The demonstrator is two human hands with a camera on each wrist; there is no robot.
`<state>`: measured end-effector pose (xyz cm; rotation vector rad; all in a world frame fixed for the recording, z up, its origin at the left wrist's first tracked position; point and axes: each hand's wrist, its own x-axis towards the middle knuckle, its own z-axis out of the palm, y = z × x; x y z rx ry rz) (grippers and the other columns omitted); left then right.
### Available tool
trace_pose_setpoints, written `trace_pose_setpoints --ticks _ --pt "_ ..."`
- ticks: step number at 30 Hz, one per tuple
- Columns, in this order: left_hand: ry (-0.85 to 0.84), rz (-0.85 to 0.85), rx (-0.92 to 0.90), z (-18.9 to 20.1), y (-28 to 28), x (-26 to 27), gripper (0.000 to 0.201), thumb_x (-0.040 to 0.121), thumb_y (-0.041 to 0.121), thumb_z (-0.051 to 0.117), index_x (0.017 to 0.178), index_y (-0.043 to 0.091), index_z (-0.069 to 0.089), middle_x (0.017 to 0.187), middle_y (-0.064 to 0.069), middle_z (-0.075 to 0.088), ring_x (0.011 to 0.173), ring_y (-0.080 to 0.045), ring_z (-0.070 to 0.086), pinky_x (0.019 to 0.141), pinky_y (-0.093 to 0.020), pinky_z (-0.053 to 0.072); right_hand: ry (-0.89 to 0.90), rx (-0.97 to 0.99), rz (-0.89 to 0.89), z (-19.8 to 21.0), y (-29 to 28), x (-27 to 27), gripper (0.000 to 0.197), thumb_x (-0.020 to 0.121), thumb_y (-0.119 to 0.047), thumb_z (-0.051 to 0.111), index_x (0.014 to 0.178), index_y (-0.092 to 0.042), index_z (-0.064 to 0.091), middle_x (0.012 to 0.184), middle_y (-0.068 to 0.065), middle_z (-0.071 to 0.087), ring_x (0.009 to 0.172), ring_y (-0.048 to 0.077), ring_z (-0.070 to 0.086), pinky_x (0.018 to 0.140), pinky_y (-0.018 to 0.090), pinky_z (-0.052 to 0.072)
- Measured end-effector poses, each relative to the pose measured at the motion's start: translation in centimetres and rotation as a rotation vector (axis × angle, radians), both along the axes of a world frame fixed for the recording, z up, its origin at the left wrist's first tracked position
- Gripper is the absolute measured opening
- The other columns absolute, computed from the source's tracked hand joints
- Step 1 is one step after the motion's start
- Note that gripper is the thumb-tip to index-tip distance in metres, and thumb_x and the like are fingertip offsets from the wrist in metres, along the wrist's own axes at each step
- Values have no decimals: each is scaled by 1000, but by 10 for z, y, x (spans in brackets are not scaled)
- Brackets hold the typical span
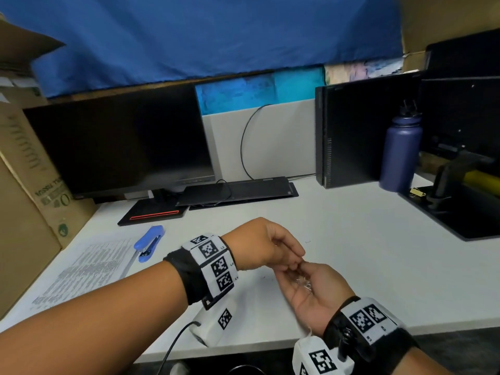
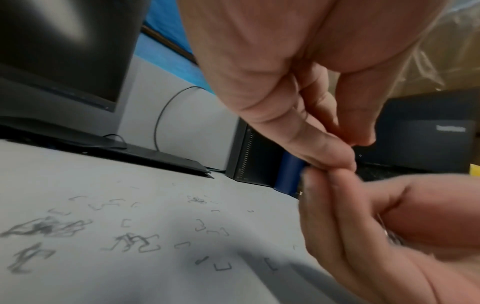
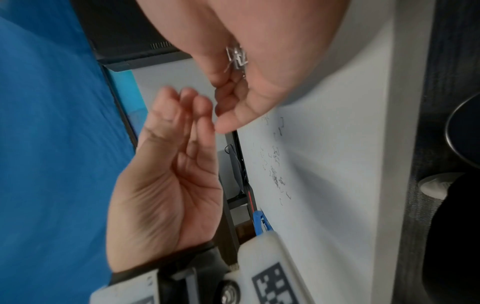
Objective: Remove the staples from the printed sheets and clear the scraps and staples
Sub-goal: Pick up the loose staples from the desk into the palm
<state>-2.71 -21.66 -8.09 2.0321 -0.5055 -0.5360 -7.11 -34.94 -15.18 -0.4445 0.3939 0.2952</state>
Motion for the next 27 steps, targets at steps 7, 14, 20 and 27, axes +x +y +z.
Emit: trace_pose_setpoints --ticks 7,14,20,27 --pt "24 275 -86 -1 54 20 9 90 1 66 98 -2 71 89 -16 72 77 -17 70 74 -25 61 122 -184 74 -3 -6 4 37 93 -40 60 69 -15 48 53 -3 38 37 8 32 31 15 26" --pt "-76 365 986 -16 130 33 29 91 29 60 102 5 71 91 -8 74 75 -21 68 85 -32 60 144 -193 56 0 -13 7 41 100 -36 47 65 -14 46 52 -1 40 37 11 34 33 14 26" --pt "-89 276 1206 -37 121 29 27 84 28 55 63 10 55 66 0 54 59 -15 51 62 -27 47 172 -152 -28 -8 -10 10 27 97 -21 51 72 -10 51 61 2 48 50 14 44 38 19 37" --pt "32 334 594 -35 106 45 18 82 14 69 100 17 71 106 -8 73 98 -25 72 94 -36 57 151 -157 -25 -7 -10 9 25 97 -19 51 73 -9 51 63 3 48 51 14 43 37 18 37"
